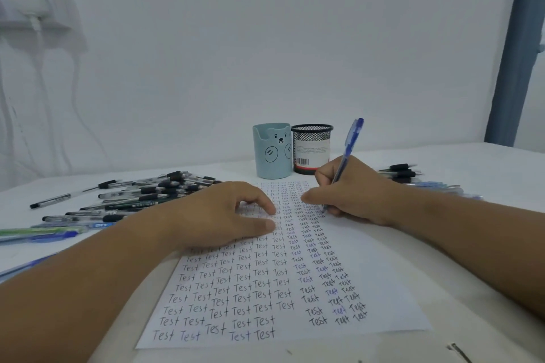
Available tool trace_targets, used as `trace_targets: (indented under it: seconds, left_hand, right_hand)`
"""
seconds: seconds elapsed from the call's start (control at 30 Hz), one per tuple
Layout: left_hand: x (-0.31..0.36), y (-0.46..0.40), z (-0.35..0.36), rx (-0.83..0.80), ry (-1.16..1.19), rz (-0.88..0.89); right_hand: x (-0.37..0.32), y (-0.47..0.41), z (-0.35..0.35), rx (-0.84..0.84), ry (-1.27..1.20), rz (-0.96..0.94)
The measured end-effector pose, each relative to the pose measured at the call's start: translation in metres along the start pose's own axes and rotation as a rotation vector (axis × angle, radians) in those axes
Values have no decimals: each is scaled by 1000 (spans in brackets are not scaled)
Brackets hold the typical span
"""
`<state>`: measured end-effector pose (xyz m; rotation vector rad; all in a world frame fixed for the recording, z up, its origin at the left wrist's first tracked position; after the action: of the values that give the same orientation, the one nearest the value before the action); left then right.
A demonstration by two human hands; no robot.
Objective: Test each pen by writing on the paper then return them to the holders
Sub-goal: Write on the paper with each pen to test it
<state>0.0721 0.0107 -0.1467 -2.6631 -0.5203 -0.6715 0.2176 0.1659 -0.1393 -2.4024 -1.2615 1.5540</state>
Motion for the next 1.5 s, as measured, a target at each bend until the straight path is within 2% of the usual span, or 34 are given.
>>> trace_targets:
  seconds: [0.8, 1.5]
  left_hand:
    - [1, 1, 0, 5, -14, -4]
    - [4, 2, 1, -12, -31, 8]
  right_hand:
    - [1, -7, 8, -38, 27, -98]
    - [6, -10, 7, -67, 17, -108]
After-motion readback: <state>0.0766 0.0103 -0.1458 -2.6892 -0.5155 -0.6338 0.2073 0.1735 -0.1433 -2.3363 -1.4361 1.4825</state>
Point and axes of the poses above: each hand's wrist, its own y-axis away from the middle knuckle, its own z-axis out of the palm, x = y × z, the point moved 5 cm from there along -y, towards the middle knuckle, and after that the axes turned 14 degrees about x, right-handed, at the moved point
